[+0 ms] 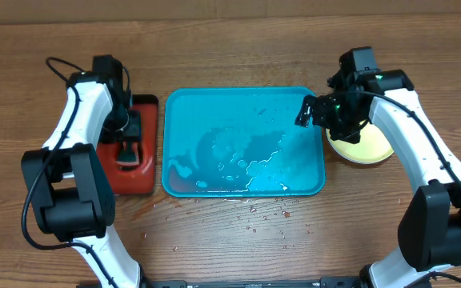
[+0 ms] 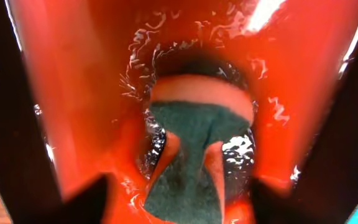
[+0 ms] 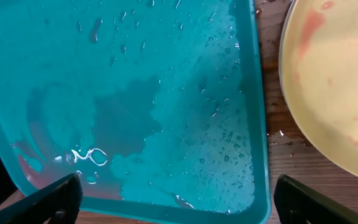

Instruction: Clean dirty plates on tray and stack at the side

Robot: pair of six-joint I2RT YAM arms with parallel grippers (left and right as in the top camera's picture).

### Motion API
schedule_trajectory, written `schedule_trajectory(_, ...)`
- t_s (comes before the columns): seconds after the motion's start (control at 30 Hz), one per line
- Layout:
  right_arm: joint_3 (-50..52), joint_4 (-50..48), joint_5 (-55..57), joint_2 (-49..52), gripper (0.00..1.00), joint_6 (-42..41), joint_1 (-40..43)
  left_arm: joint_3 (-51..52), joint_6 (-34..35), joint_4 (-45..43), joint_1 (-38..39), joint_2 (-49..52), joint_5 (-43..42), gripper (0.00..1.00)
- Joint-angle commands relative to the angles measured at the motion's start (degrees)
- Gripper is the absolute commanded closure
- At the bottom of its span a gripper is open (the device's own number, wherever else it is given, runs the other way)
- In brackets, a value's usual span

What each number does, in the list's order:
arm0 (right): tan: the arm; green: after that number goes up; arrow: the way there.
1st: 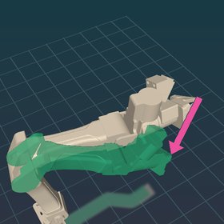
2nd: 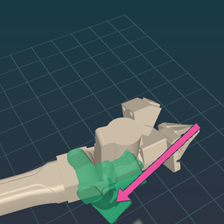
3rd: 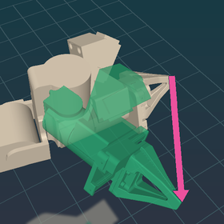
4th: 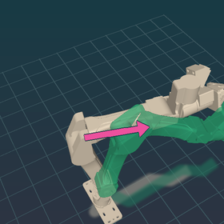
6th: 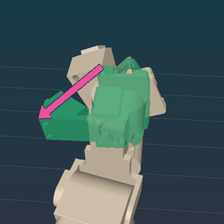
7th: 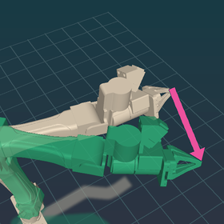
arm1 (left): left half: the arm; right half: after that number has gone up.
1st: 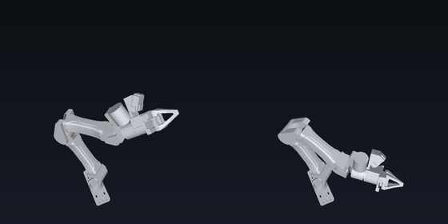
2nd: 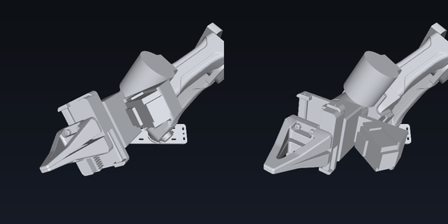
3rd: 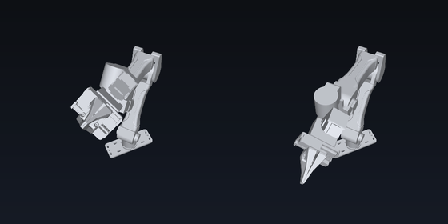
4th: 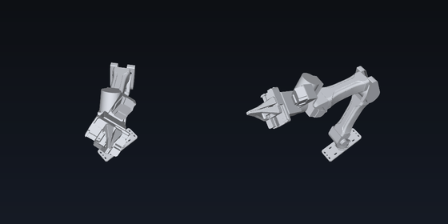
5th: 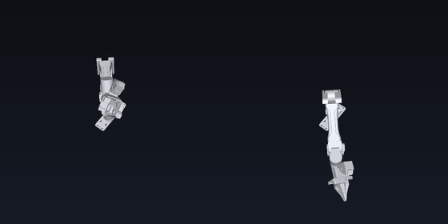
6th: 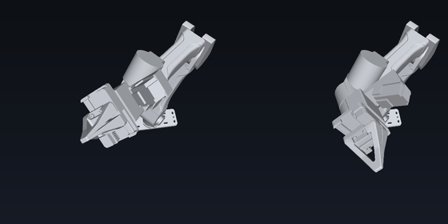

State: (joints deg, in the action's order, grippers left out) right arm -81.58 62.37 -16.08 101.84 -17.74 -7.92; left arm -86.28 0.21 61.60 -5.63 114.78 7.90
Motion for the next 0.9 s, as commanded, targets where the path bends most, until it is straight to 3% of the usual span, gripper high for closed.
schedule_trajectory(0.0,-0.15,-0.33,1.05,-0.87,0.00,0.66,0.00,-1.44,0.66,0.15,-0.02,-0.57,3.04,0.00)
schedule_trajectory(0.17,-3.56,2.54,1.05,-1.25,0.00,1.11,0.00,-10.58,2.16,7.65,0.04,-0.59,2.93,0.00)
schedule_trajectory(0.27,-8.92,5.99,1.05,-1.88,0.00,3.32,0.00,-21.92,3.23,15.54,0.42,-1.16,1.09,0.00)
schedule_trajectory(0.43,-24.94,15.74,1.05,-2.80,0.00,8.39,0.04,-44.33,3.26,25.16,1.27,-4.11,-8.92,0.00)
schedule_trajectory(0.63,-49.59,26.80,0.76,-2.86,0.00,8.37,0.04,-64.37,3.21,25.33,1.42,-7.17,-15.17,0.00)
schedule_trajectory(0.87,-68.57,28.39,-5.44,-3.15,0.00,8.39,0.04,-69.46,3.21,25.40,1.42,-9.05,-15.17,0.00)
